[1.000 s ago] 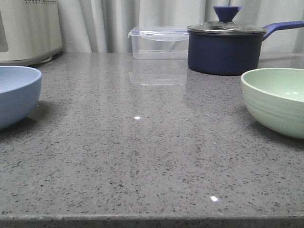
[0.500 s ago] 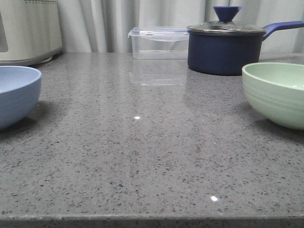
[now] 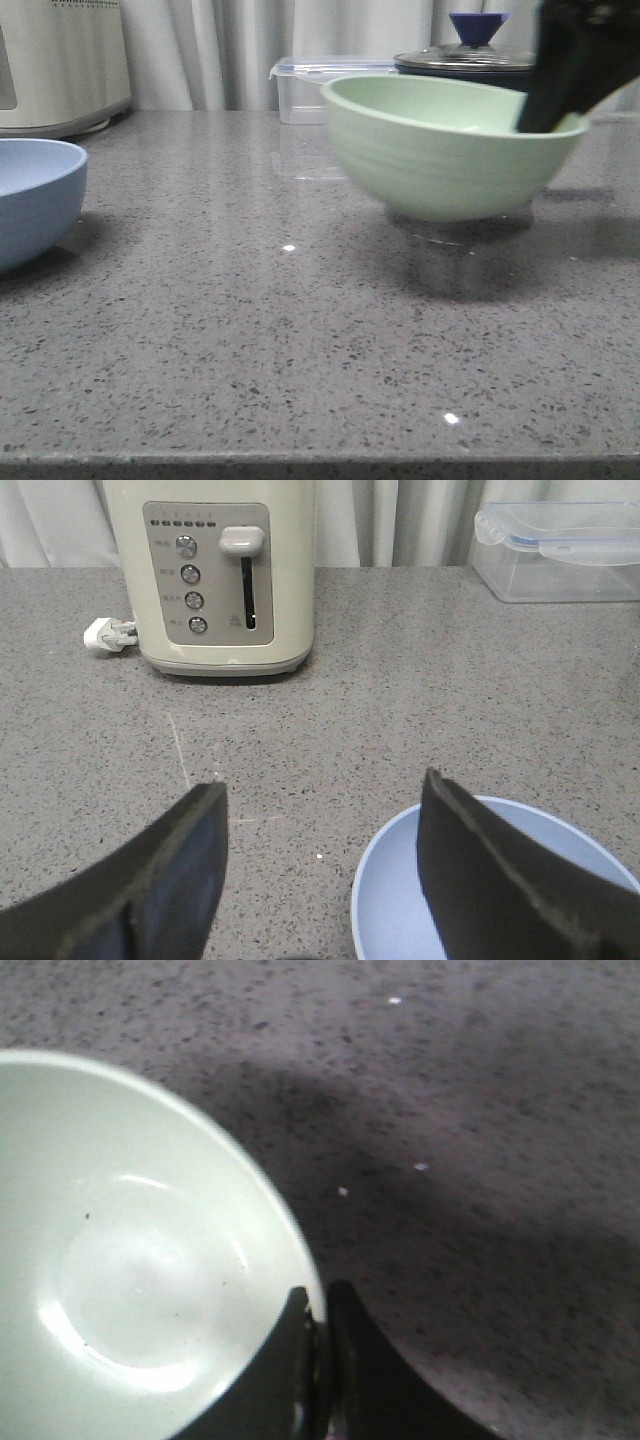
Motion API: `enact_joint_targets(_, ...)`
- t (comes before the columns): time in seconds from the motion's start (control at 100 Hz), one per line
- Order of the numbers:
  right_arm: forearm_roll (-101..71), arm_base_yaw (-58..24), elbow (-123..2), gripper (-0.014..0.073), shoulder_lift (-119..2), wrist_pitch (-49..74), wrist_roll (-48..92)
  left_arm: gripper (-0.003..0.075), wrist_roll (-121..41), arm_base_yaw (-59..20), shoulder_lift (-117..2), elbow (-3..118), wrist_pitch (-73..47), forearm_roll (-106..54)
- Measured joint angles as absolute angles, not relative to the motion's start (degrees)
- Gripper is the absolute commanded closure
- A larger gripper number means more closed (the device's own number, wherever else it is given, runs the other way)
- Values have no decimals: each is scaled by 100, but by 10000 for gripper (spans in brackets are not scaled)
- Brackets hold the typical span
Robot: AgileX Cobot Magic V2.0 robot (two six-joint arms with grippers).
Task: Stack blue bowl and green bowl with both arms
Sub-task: 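Slide the green bowl toward the middle of the table with the right gripper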
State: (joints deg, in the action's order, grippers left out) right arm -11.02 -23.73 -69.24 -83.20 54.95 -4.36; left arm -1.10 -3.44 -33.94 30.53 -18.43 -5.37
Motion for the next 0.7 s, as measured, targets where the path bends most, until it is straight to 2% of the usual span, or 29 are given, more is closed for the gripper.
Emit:
enact_joint_targets(0.23,-1115,-3045,-7501,662,-9121,5438,-478,300,-110,-344,-3394,3053,-1843,-537)
enact_joint_targets(0.48,-1138,-3330,-7910,653,-9620,5412,-491,300,-110,-344,-3394,3053,-1843,-537)
enact_joint_targets(0.55,-1138,-3336,-7956,601,-9675,5401,-500,300,-110,-344,-3394,3053,-1843,-537)
enact_joint_targets(0.7,-1138,-3336,-7966,384,-9696,5401,-523,300,-110,-344,-3394,3053,-1843,-537)
